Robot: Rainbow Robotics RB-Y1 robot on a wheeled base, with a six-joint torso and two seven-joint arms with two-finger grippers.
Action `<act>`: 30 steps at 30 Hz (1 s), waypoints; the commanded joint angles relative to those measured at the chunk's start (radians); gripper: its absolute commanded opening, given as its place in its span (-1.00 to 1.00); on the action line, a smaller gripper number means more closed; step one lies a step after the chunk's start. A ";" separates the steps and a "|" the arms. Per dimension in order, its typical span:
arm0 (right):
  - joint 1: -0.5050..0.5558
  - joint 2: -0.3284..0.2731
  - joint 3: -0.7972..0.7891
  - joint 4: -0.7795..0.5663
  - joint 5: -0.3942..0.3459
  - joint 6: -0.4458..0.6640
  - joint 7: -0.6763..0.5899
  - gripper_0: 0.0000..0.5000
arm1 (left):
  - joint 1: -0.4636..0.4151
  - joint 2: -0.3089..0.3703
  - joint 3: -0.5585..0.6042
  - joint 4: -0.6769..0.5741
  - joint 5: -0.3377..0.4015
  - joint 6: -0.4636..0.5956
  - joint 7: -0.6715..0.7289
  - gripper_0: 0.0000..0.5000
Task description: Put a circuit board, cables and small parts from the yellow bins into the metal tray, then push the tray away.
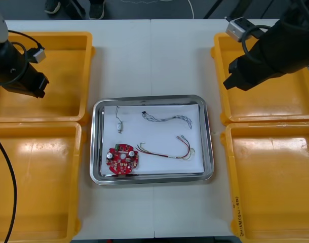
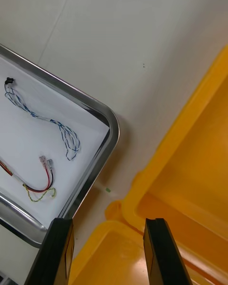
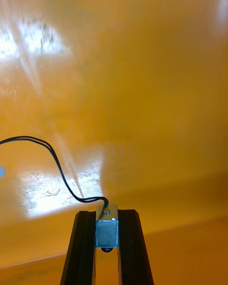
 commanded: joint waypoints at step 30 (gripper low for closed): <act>0.464 -0.204 -0.242 -0.300 0.005 0.004 -0.253 0.71 | -0.179 -0.029 -0.200 -0.376 0.119 0.247 0.840 -1.00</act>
